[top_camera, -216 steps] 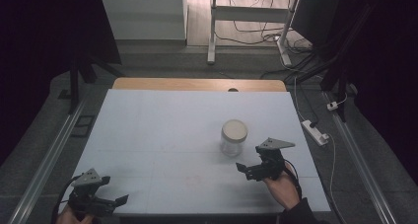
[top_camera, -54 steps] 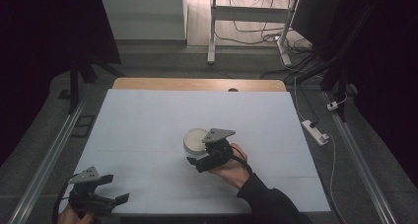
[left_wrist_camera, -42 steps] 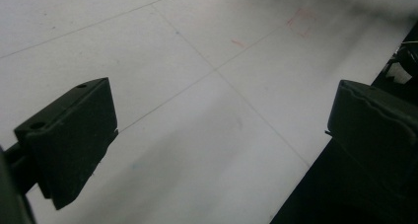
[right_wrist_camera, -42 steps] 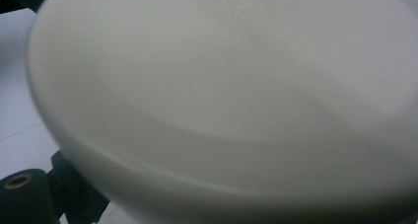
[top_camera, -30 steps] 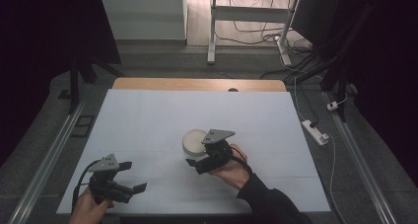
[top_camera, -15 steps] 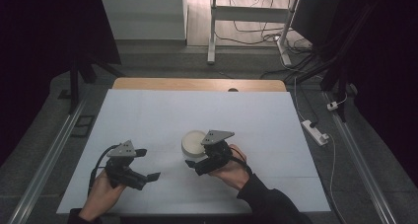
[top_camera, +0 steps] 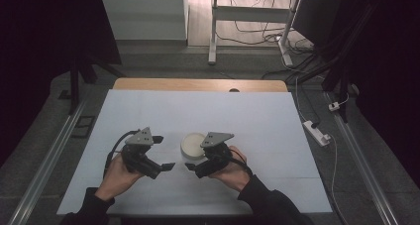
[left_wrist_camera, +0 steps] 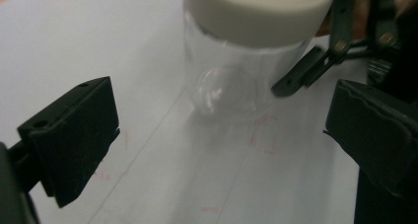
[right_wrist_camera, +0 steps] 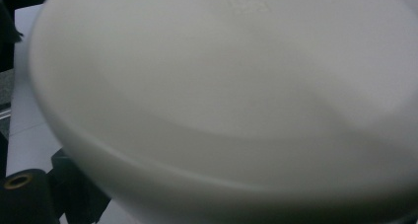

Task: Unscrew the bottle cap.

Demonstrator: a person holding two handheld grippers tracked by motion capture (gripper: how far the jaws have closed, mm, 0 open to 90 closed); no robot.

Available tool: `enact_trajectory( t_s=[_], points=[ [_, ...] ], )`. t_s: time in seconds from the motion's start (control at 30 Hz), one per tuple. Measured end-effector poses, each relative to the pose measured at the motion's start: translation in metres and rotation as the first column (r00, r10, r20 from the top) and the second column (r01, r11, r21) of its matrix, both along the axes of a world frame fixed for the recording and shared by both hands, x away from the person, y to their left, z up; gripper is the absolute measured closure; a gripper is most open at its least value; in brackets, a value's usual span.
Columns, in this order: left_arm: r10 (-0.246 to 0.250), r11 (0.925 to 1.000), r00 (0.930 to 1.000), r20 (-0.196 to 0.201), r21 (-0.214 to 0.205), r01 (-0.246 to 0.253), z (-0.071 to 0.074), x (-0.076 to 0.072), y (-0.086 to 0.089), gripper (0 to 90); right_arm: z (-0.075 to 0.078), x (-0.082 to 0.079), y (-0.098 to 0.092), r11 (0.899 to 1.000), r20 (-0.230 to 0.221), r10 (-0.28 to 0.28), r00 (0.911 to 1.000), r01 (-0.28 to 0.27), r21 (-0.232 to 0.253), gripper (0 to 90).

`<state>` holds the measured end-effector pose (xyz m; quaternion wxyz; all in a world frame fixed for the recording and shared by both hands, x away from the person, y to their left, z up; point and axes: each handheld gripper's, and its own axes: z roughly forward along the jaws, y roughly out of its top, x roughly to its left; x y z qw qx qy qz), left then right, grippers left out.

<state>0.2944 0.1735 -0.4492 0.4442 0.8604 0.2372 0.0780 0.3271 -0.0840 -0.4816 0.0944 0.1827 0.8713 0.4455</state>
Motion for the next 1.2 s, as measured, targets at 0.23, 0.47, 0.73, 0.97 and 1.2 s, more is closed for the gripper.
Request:
enact_trajectory(
  t_s=[0.23, 0.47, 0.73, 0.97, 1.2],
  points=[
    [-0.080, 0.9967, 0.9965, 0.026, 0.016, 0.079, 0.007, 0.012, -0.019, 0.0, 0.000, -0.001, 0.000, 1.000, 0.001, 0.012, 0.9999, -0.012, 0.001, 6.5],
    [-0.188, 0.9821, 0.9819, 0.019, 0.014, 0.188, 0.011, 0.025, -0.033, 0.0, 0.000, -0.003, 0.003, 0.999, -0.007, 0.043, 0.9991, -0.043, 0.003, 6.5],
    [-0.325, 0.9453, 0.9456, 0.004, -0.022, 0.325, 0.011, 0.034, -0.044, 1.9, 0.001, -0.010, 0.007, 0.994, -0.014, 0.106, 0.9943, -0.106, 0.016, 6.5],
    [-0.403, 0.9141, 0.9149, 0.015, -0.037, 0.404, 0.012, 0.034, -0.045, 6.7, 0.003, -0.017, 0.011, 0.987, -0.008, 0.162, 0.9868, -0.162, 0.024, 6.5],
    [-0.323, 0.9456, 0.9464, 0.004, -0.039, 0.323, 0.011, 0.032, -0.048, 7.4, 0.003, -0.015, 0.010, 0.992, -0.014, 0.128, 0.9916, -0.128, 0.020, 6.5]
  ],
)
